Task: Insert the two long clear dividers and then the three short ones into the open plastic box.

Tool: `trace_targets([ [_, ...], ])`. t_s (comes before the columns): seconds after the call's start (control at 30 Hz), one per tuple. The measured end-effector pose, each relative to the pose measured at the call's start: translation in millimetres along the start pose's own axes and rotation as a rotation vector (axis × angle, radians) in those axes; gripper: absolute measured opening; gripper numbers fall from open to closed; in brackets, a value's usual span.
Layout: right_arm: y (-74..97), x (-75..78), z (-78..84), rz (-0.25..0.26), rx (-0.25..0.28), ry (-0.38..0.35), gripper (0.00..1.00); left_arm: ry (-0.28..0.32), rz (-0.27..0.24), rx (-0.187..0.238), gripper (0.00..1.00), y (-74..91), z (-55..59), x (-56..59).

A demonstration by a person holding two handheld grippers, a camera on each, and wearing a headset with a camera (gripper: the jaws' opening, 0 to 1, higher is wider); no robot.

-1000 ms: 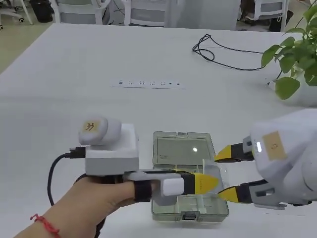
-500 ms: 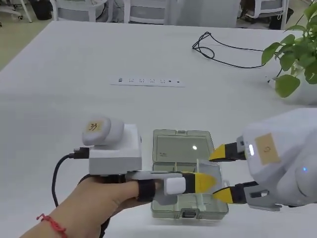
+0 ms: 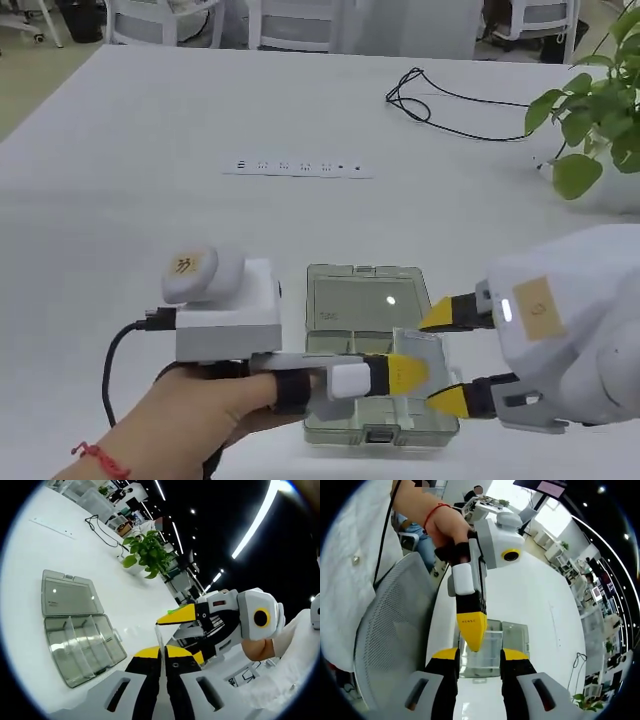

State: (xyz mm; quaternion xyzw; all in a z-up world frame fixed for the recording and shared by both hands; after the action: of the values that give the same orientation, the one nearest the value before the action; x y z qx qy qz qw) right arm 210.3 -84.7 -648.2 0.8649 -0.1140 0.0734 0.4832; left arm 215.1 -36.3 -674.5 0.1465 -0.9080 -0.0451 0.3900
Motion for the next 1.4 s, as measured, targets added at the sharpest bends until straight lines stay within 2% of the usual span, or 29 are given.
trace_targets([
  [0.2,1.6,4.1,-2.0,0.012,0.007,-0.011,0.35,-0.008,-0.005,0.006,0.0,0.6,0.3,0.2],
  [0.3,7.0,8.8,-5.2,0.004,0.034,-0.043,0.35,-0.047,-0.012,-0.002,0.0,2.0,0.7,0.1],
  [0.37,9.6,10.7,-6.7,-0.016,0.06,-0.078,0.35,-0.127,-0.004,-0.016,0.0,3.1,1.4,0.1],
  [0.4,11.8,11.9,-7.3,-0.037,0.078,-0.109,0.35,-0.195,-0.008,-0.038,0.0,4.0,3.6,-1.0],
  [0.47,15.4,14.1,-8.7,-0.066,0.103,-0.144,0.33,-0.281,0.002,-0.054,0.0,4.8,5.6,0.2],
  [0.53,20.1,14.7,-9.9,-0.134,0.14,-0.207,0.3,-0.374,0.032,-0.072,0.0,6.8,8.3,5.0],
  [0.73,26.5,9.5,-9.6,-0.297,0.164,-0.284,0.19,-0.563,0.084,-0.095,0.0,11.4,10.9,12.0],
  [0.8,26.2,8.3,-8.8,-0.359,0.176,-0.307,0.17,-0.613,0.105,-0.088,0.0,13.1,10.9,15.3],
  [0.9,25.6,3.7,-11.5,-0.399,0.178,-0.308,0.15,-0.673,0.13,-0.061,0.0,15.7,8.1,21.3],
  [1.13,21.3,-1.8,-16.0,-0.481,0.173,-0.305,0.11,-0.732,0.18,-0.022,0.0,20.0,4.0,30.5],
  [1.4,19.0,-9.0,-19.0,-0.529,0.171,-0.302,0.03,-0.755,0.19,-0.024,0.0,21.0,5.5,31.6],
])
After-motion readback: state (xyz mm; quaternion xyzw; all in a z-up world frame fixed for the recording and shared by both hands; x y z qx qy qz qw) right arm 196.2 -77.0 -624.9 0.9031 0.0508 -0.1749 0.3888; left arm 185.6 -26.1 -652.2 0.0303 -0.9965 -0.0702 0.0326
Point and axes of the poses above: the centre of the closed fingertips' face, and the gripper's own axes: y roughly backward along the fingers, x roughly to its right, z roughly out of its underside, the point moved 4 cm from there along y, roughly backward along the fingers, and after that the axes turned 12 degrees about -y, right-handed, at the moved point
